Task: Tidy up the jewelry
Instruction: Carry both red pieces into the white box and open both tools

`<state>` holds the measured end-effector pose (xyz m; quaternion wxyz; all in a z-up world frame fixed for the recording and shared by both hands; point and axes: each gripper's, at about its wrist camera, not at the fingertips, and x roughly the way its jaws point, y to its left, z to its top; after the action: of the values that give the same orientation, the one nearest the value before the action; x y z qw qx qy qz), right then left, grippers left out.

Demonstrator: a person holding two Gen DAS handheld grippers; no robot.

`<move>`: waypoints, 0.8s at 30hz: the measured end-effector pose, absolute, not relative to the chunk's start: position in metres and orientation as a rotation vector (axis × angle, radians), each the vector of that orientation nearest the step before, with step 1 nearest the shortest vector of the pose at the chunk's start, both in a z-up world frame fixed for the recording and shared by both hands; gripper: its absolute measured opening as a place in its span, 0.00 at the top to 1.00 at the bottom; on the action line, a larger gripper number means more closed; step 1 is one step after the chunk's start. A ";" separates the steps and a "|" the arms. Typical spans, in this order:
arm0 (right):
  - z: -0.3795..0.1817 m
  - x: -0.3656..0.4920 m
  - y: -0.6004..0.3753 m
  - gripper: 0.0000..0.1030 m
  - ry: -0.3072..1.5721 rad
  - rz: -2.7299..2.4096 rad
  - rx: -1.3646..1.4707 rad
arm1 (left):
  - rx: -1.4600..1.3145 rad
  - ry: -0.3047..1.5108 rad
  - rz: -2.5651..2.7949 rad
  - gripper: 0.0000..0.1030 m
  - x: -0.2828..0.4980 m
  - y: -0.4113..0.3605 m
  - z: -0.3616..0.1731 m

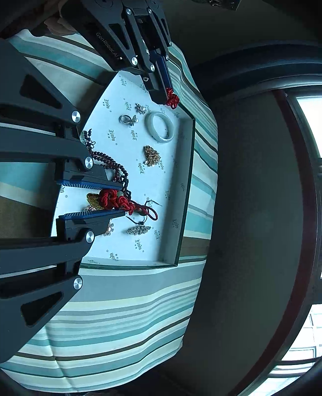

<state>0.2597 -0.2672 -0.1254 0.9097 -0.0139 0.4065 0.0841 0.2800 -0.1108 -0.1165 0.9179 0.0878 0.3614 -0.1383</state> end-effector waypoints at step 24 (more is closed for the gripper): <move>-0.188 0.323 -0.280 0.85 0.934 0.123 -0.036 | 0.188 0.848 -0.234 0.86 0.352 -0.139 -0.180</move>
<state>0.3232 -0.2798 -0.1877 0.8909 -0.0172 0.4499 0.0594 0.3515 -0.1390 -0.1803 0.9006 0.0907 0.4098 -0.1132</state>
